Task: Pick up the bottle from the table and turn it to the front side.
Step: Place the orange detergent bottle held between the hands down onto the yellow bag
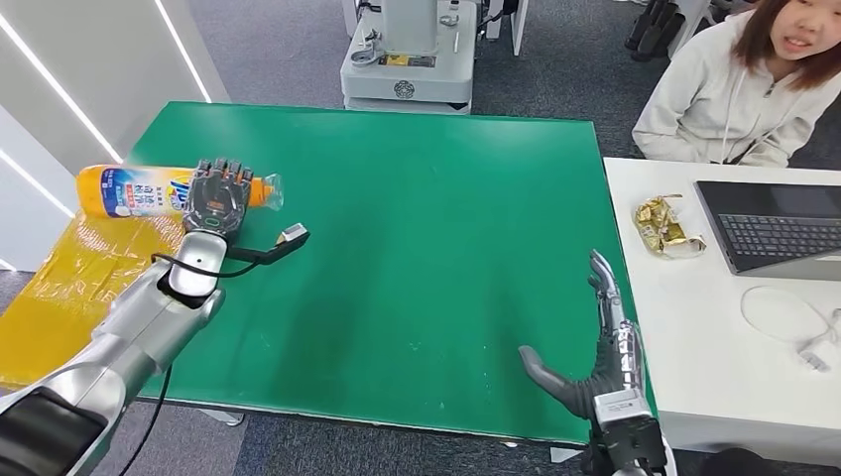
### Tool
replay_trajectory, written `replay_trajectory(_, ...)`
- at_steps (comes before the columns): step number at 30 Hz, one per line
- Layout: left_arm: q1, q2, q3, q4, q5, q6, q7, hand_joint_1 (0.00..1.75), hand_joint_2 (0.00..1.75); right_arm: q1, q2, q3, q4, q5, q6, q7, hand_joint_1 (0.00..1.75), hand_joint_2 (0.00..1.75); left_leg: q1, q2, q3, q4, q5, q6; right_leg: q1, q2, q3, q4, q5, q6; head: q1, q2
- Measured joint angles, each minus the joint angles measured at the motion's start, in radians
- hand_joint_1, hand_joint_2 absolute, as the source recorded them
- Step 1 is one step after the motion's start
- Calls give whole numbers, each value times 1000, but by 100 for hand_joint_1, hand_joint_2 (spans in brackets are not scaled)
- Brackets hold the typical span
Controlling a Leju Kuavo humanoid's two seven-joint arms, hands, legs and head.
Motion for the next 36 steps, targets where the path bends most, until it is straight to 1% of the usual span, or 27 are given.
replay_trajectory(3,73,54,17,-84,0,-28,-16,175,175,13,0,-18,-1,-19,9,-8,0,175,0,0,0,0,0,0,0,0,0,0,0,0,0,0)
replay_trajectory(5,111,77,39,-124,0,-33,-42,175,175,18,0,-28,-2,-27,14,-13,0,175,0,-1,0,0,0,0,0,0,-1,0,0,0,0,0)
replay_trajectory(8,150,96,74,-159,0,-40,-81,175,175,23,0,-36,-6,-33,15,-16,0,175,0,-1,0,0,0,0,0,-1,0,0,0,0,0,0)
replay_trajectory(10,176,98,103,-177,0,-50,-134,175,175,28,0,-40,-12,-37,14,-16,0,175,0,-1,0,0,0,0,0,-1,0,0,0,0,0,0)
replay_trajectory(15,240,76,188,-188,0,-77,-274,175,175,45,0,-52,-41,-41,17,-9,0,175,0,-1,0,0,0,0,0,0,0,-1,0,0,0,0)
replay_trajectory(19,259,48,235,-186,4,-100,-362,175,175,44,0,-52,-64,-41,23,3,0,175,0,-1,0,0,0,0,0,-1,0,-1,0,0,0,0)
replay_trajectory(23,261,18,257,-161,13,-111,-399,175,175,43,0,-52,-76,-42,27,8,0,175,0,-1,0,0,0,0,0,-1,0,-1,0,0,0,0)
replay_trajectory(30,259,-17,286,-81,34,-116,-409,175,175,42,0,-52,-93,-38,33,22,0,175,0,-1,0,0,0,0,0,-1,0,-1,0,0,0,0)
replay_trajectory(31,258,-21,289,-66,35,-116,-408,144,175,41,0,-52,-95,-36,33,24,0,175,0,-1,0,0,0,0,0,-1,0,-1,0,0,0,0)
replay_trajectory(34,248,-30,304,-9,36,-112,-401,13,175,39,0,-52,-97,-33,33,27,0,175,0,-1,0,0,0,0,0,-1,0,-1,0,0,0,0)
replay_trajectory(35,245,-32,308,10,29,-110,-390,0,175,38,0,-52,-97,-32,33,27,0,175,0,-1,0,0,0,0,0,-1,0,-1,0,0,0,0)
replay_trajectory(36,241,-33,311,27,21,-107,-372,0,175,38,0,-52,-96,-32,34,27,0,175,0,-1,0,0,0,0,0,-1,0,-1,0,0,0,0)
